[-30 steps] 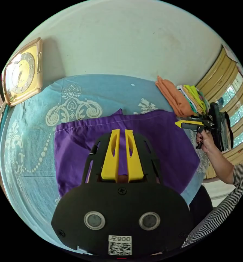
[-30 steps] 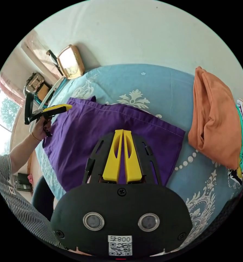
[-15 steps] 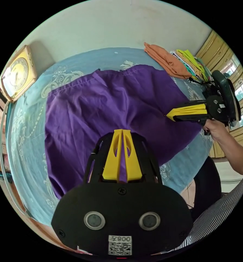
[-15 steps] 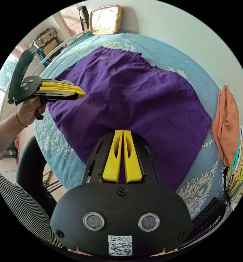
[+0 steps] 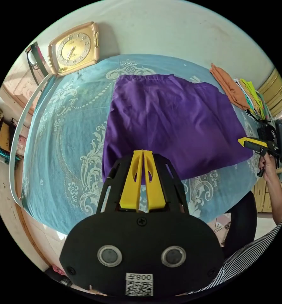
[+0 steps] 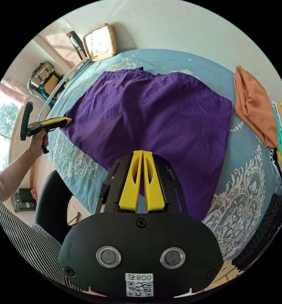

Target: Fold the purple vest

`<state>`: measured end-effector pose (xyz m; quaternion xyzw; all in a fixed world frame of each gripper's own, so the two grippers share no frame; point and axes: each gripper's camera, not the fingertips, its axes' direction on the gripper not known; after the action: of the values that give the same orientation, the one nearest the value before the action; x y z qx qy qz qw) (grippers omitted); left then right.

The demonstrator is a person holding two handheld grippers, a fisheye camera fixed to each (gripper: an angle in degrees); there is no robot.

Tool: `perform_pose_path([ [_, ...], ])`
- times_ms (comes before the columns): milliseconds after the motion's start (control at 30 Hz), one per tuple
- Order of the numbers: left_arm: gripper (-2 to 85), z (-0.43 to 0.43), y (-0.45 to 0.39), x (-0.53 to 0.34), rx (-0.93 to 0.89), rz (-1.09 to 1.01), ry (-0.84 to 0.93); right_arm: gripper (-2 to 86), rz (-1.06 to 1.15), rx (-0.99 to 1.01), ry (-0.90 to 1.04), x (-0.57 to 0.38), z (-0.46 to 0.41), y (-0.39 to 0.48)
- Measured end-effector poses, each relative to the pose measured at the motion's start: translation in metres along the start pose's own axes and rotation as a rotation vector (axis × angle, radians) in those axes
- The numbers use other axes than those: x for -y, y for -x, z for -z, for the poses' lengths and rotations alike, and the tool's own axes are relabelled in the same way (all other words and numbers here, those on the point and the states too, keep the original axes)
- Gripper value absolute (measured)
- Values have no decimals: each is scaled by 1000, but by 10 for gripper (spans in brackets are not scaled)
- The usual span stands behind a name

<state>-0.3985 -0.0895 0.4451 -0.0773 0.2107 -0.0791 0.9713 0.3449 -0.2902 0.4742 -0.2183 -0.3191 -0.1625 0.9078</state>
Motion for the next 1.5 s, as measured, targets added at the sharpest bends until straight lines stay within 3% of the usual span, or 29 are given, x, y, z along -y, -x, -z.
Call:
perform_pose_path([
  [167, 34, 1, -89, -23, -181, -215, -63, 47, -330, 78, -95, -89, 45, -88],
  [300, 36, -16, -164, -30, -158, -420, -36, 68, -550, 169, -154, -153, 64, -149],
  [500, 18, -76, -221, -37, -102, -469, 143, 72, -634, 223, -134, -179, 68, -200],
  [633, 23, -72, -231, -45, -179, -417, 123, 77, -665, 315, -175, -199, 83, -230],
  [833, 59, -61, -292, -66, -244, -535, 45, 79, -745, 476, -252, -229, 97, -278],
  [1000, 90, -75, -369, -76, -259, -710, 58, 51, -776, 572, -252, -240, 98, -309],
  [1167, 121, -97, -447, -85, -125, -882, 42, 23, -726, 654, -297, -247, 119, -329],
  [1367, 90, -107, -490, -89, 46, -912, -50, 22, -590, 702, -330, -228, 155, -336],
  [1500, 33, -100, -476, -80, -5, -796, -69, 39, -471, 655, -302, -207, 174, -339],
])
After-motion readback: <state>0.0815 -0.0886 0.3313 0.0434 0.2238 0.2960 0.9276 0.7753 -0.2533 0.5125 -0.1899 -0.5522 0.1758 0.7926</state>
